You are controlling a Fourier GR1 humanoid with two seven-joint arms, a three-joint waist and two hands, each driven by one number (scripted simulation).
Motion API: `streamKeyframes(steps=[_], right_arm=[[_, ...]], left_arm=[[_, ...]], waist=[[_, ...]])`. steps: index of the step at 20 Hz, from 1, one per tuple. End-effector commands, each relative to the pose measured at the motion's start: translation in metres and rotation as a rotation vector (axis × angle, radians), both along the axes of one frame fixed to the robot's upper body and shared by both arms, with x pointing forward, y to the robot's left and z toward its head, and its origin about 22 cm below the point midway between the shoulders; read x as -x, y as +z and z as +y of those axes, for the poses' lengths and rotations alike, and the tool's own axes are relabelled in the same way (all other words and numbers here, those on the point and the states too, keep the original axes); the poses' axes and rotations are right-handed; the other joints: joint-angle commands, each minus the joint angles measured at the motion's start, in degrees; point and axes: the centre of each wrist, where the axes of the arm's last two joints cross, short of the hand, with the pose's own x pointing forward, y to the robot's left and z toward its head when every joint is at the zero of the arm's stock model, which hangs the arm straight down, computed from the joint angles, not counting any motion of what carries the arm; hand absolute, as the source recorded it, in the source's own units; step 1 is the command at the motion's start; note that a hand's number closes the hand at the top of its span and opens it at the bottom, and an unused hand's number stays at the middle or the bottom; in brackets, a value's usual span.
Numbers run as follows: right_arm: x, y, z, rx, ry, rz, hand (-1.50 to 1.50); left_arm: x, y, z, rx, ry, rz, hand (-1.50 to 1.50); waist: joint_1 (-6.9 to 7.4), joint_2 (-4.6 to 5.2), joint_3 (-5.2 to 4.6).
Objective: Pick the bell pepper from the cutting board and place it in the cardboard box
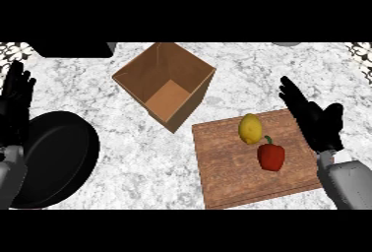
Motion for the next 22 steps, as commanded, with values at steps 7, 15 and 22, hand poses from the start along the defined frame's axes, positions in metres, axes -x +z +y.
streamKeyframes(steps=[7,15,22], right_arm=[[0.012,0.119,-0.083,0.564,-0.235,-0.330,-1.50],[0.090,0.107,-0.077,0.680,-0.150,-0.446,-1.50],[0.115,0.126,-0.043,0.923,-0.009,-0.294,-1.50]], left_arm=[[0.011,0.000,-0.039,-0.177,-0.418,0.010,0.00],[0.025,-0.001,-0.057,-0.187,-0.558,0.008,0.00],[0.015,-0.003,-0.060,-0.201,-0.586,0.001,0.00]], waist=[[-7.33,-0.95,-1.03],[-2.62,-0.12,-0.35],[-1.36,0.32,-0.49]])
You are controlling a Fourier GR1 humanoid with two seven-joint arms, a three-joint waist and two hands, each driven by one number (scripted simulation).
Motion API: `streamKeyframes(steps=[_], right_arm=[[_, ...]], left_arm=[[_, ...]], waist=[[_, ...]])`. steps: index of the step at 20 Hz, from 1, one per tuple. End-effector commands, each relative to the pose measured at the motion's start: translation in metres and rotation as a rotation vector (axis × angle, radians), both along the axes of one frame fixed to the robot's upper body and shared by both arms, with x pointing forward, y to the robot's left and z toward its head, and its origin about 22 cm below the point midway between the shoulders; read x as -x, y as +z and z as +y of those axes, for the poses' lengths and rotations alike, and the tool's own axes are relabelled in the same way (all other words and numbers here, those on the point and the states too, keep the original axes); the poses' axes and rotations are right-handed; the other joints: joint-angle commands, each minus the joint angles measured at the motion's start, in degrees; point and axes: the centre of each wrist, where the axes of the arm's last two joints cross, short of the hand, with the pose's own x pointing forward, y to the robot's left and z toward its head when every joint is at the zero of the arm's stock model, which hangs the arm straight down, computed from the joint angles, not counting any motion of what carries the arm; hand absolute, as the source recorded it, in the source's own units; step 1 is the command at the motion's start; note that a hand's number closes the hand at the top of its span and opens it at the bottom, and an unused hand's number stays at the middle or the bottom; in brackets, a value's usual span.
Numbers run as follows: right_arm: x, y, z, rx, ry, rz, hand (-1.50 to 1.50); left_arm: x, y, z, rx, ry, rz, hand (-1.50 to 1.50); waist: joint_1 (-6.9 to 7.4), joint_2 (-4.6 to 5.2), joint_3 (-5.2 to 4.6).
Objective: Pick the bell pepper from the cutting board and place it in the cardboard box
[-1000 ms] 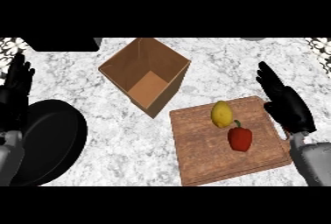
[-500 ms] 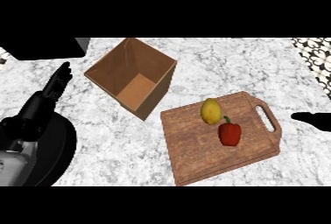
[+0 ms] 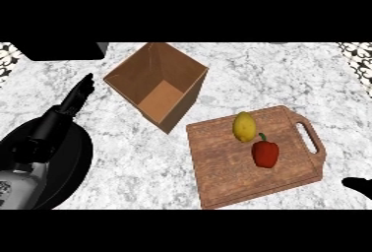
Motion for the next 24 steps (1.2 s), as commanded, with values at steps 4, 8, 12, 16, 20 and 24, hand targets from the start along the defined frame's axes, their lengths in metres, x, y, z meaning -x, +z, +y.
streamKeyframes(steps=[4,8,12,16,20,24], right_arm=[[0.009,0.023,0.026,0.325,0.002,0.282,-1.50],[0.014,0.030,0.054,0.405,-0.010,0.399,-1.50],[0.019,0.019,0.090,0.500,-0.044,0.450,-1.50],[0.012,0.016,0.119,0.544,-0.080,0.528,-1.50],[-0.003,0.012,0.137,0.526,-0.109,0.579,-1.50],[-0.001,-0.005,0.160,0.508,-0.094,0.636,-1.50]], left_arm=[[-0.010,0.002,-0.011,-0.015,-0.051,-0.021,0.00],[-0.002,0.007,-0.018,-0.001,-0.068,-0.018,0.00],[-0.020,0.004,-0.021,-0.009,-0.076,-0.020,0.00],[-0.011,0.006,-0.021,-0.002,-0.080,-0.014,0.00],[-0.008,-0.008,-0.022,0.004,-0.075,-0.010,0.00],[-0.004,-0.005,-0.016,-0.002,-0.053,0.003,0.00]], waist=[[2.14,0.64,-0.15],[3.35,0.46,-0.07],[3.57,0.88,-0.16],[3.70,0.54,-0.10],[2.88,0.45,-0.07],[2.58,0.24,-0.04]])
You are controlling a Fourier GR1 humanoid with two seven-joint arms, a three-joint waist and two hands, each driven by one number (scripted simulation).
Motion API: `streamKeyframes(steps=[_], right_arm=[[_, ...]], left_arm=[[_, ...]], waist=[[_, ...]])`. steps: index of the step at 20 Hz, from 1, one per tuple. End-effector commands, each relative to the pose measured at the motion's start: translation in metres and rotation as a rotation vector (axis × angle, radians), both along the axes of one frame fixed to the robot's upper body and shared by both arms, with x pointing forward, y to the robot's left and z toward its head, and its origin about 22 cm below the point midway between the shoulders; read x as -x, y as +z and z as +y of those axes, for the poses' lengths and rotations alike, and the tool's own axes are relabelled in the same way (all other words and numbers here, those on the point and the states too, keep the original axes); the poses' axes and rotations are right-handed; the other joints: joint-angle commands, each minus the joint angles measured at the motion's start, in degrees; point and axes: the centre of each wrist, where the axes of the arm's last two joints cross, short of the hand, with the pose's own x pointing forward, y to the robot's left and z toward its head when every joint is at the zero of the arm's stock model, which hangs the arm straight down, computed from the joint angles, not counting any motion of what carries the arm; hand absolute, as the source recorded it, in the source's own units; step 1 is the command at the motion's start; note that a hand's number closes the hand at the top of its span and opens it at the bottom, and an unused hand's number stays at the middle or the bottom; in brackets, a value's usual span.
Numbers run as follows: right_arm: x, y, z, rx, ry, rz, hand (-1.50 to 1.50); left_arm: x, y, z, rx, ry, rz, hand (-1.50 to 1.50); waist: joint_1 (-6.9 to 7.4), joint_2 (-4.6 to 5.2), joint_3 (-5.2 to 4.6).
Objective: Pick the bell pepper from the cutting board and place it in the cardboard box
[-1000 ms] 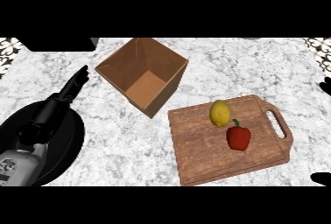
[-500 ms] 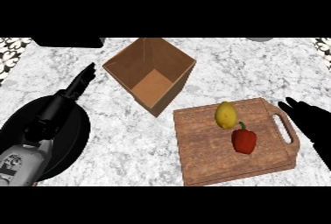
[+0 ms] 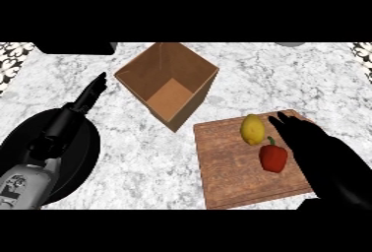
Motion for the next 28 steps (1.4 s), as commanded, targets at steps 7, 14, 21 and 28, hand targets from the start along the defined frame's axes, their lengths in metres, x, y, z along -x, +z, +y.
streamKeyframes(steps=[7,14,21,28], right_arm=[[-0.022,-0.028,0.031,0.176,-0.121,0.035,-1.50],[-0.039,-0.034,0.034,0.200,-0.143,0.051,-1.50],[-0.058,-0.064,0.028,0.241,-0.166,0.082,-1.50],[-0.038,-0.074,0.021,0.196,-0.144,0.075,-1.50]], left_arm=[[-0.006,0.010,0.003,-0.001,0.006,-0.009,0.00],[0.010,0.001,-0.007,-0.004,0.011,-0.006,0.00],[0.006,0.008,0.005,-0.001,0.011,-0.005,0.00],[0.001,0.002,0.004,-0.011,0.013,0.017,0.00]], waist=[[-1.01,-0.11,0.10],[-0.95,-0.15,0.11],[-0.93,-0.08,0.14],[-1.40,-0.15,0.15]])
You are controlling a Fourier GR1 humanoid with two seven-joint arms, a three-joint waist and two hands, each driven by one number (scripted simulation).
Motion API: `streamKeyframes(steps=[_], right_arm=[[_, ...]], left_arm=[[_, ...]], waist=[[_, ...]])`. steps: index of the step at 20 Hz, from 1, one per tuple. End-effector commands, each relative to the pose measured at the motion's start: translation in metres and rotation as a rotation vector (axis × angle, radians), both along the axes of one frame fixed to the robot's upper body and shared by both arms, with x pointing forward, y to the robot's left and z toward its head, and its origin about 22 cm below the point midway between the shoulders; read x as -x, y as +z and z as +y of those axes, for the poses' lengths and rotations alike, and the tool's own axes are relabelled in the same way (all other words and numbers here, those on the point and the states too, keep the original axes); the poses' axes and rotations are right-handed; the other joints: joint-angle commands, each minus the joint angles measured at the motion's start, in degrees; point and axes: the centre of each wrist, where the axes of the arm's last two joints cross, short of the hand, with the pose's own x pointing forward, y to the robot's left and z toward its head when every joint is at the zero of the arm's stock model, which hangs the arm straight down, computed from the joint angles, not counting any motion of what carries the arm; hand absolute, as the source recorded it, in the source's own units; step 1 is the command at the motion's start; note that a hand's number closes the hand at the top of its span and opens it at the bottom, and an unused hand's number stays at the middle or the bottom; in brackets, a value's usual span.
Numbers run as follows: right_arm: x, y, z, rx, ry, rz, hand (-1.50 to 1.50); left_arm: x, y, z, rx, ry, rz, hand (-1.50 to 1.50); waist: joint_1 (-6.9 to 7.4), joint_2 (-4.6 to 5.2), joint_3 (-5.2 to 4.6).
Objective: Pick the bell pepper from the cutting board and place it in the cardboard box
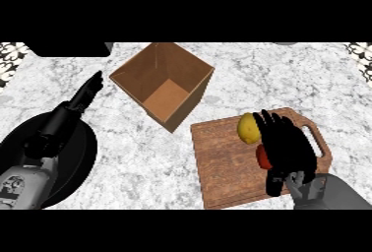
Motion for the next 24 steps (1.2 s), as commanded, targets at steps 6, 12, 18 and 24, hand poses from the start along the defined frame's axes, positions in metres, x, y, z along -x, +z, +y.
streamKeyframes(steps=[6,12,18,24], right_arm=[[-0.014,-0.025,0.000,0.040,-0.057,0.051,-1.50],[-0.029,-0.038,-0.012,0.090,-0.099,0.045,-1.50],[-0.031,-0.034,-0.029,0.038,-0.102,0.071,-1.50],[-0.015,-0.088,-0.033,0.058,0.058,0.002,1.50]], left_arm=[[0.000,0.007,-0.009,0.000,0.005,-0.010,0.00],[0.004,-0.009,-0.005,-0.006,-0.011,0.017,0.00],[0.007,-0.015,-0.001,0.012,0.018,-0.020,0.00],[0.008,0.001,0.016,-0.005,-0.004,-0.015,0.00]], waist=[[0.07,0.01,0.01],[0.21,0.06,0.01],[0.08,0.03,0.00],[0.47,0.14,0.05]])
